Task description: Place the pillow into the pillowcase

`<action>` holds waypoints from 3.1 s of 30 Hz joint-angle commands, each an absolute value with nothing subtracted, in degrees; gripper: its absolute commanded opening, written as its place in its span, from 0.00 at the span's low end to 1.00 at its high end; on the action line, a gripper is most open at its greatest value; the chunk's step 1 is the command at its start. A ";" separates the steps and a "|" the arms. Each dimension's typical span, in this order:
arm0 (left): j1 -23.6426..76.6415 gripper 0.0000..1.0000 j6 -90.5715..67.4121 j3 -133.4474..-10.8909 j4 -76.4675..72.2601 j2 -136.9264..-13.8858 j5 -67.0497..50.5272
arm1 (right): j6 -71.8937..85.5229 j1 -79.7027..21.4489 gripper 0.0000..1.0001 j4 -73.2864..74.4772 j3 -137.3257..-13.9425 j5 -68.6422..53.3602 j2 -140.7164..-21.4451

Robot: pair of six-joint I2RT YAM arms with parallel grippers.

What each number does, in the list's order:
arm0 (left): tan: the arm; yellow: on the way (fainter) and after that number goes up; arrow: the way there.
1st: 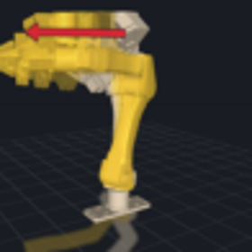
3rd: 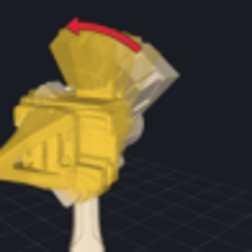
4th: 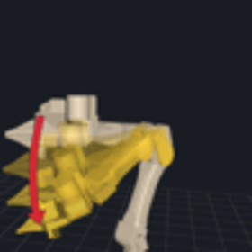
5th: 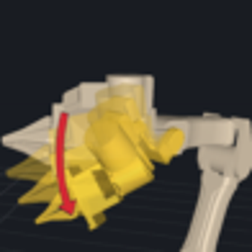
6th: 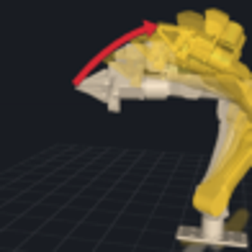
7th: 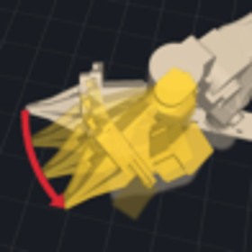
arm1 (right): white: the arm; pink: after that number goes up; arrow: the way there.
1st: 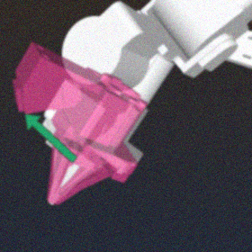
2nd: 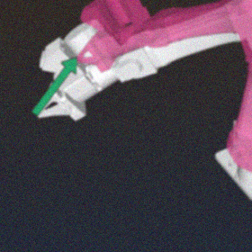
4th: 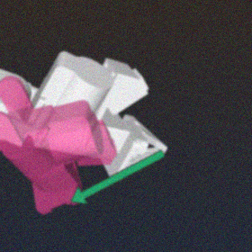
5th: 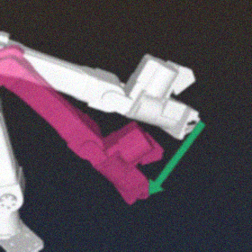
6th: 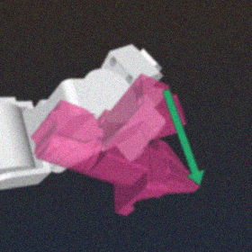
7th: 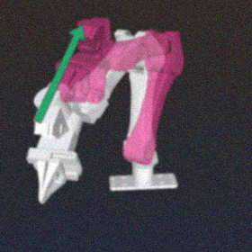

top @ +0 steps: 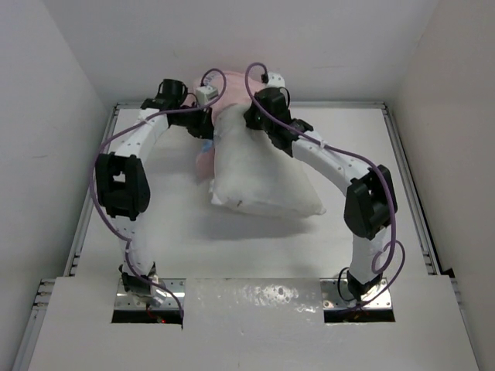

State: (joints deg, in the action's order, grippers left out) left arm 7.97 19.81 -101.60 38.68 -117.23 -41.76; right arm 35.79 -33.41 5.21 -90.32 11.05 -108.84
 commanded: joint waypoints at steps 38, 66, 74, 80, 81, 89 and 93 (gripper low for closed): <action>19.60 0.16 48.87 -118.75 75.59 -99.49 -64.17 | 47.82 -39.46 0.00 -22.76 -85.79 30.70 -102.22; 26.45 0.74 19.77 -112.05 36.21 -114.59 -16.18 | 23.64 -30.42 0.99 7.03 -55.11 0.36 -74.53; 26.89 0.15 18.37 -113.91 35.43 -115.93 -9.58 | 19.95 -23.91 0.99 6.07 -60.28 0.53 -82.95; 27.07 0.06 18.10 -112.32 33.31 -113.11 -6.86 | 20.57 -20.22 0.99 5.18 -68.28 -2.37 -95.61; 27.07 0.00 18.11 -112.59 33.48 -113.46 -6.33 | 20.13 -20.13 0.99 6.32 -71.25 -2.72 -97.37; 27.07 0.00 19.33 -120.22 36.82 -113.12 -19.31 | 22.67 -22.67 0.33 3.09 -72.89 -24.33 -106.53; 27.16 0.00 20.12 -123.13 37.44 -113.38 -30.81 | 24.43 -25.83 0.00 -3.42 -69.09 -26.28 -102.05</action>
State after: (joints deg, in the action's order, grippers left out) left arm 26.89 19.49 -119.26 38.96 -116.95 -18.37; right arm 22.98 -22.33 2.20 -71.37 -19.07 -105.78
